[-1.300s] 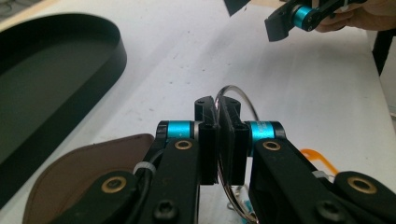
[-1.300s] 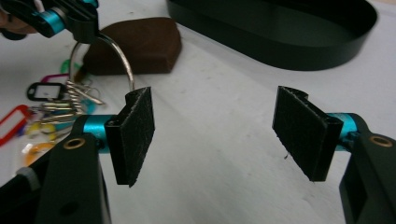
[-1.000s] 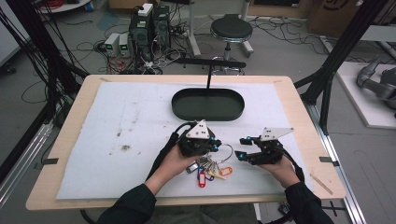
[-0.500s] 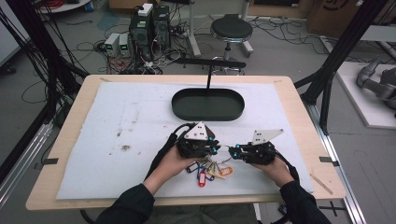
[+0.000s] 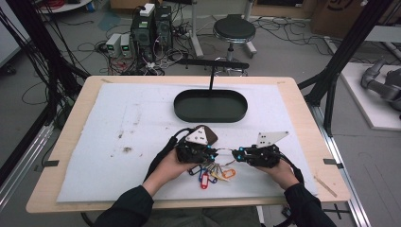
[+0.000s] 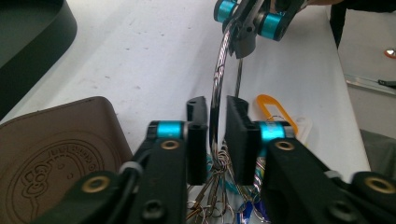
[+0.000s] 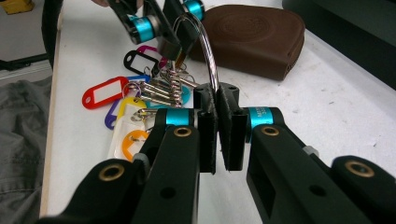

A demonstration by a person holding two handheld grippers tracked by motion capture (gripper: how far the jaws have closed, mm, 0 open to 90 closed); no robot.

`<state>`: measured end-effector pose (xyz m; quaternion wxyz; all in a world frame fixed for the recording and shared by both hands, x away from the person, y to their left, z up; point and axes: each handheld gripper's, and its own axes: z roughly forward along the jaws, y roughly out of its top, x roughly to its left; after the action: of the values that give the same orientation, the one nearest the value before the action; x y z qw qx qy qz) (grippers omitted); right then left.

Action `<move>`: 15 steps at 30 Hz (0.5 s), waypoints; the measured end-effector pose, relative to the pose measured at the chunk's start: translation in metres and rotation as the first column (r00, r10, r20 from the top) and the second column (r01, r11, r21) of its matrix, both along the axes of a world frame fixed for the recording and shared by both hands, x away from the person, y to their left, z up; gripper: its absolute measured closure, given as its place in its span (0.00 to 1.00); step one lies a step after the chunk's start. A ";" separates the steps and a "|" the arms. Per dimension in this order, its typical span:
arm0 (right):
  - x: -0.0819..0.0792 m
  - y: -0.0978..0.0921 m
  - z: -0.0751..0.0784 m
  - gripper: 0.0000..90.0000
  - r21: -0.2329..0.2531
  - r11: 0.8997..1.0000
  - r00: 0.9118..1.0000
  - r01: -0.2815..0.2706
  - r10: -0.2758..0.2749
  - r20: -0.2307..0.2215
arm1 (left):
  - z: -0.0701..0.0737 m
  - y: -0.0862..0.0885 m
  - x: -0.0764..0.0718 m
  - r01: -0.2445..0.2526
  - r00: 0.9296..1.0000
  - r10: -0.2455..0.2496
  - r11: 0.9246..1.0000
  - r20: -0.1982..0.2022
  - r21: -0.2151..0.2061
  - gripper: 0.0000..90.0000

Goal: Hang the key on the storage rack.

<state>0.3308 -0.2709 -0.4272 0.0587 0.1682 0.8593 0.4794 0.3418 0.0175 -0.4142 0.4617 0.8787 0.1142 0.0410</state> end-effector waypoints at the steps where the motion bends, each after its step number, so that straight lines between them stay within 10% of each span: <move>1: 0.000 0.000 0.000 0.94 0.001 1.000 1.000 0.007 -0.007 0.001 | 0.001 0.001 0.000 0.004 1.000 -0.004 1.000 -0.003 -0.005 0.95; 7: 0.002 -0.009 0.004 0.65 0.056 0.998 0.999 0.041 -0.041 -0.014 | 0.008 0.007 -0.003 0.001 1.000 -0.001 0.999 0.005 -0.042 0.96; 15: 0.005 -0.030 0.010 0.54 0.134 0.976 0.986 0.169 -0.169 -0.012 | 0.035 0.021 -0.011 -0.014 0.998 0.019 0.996 0.054 -0.086 0.96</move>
<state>0.3356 -0.3009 -0.4171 0.0878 0.2443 0.8076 0.5295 0.3309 0.0387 -0.3793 0.5013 0.8558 0.1104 0.0640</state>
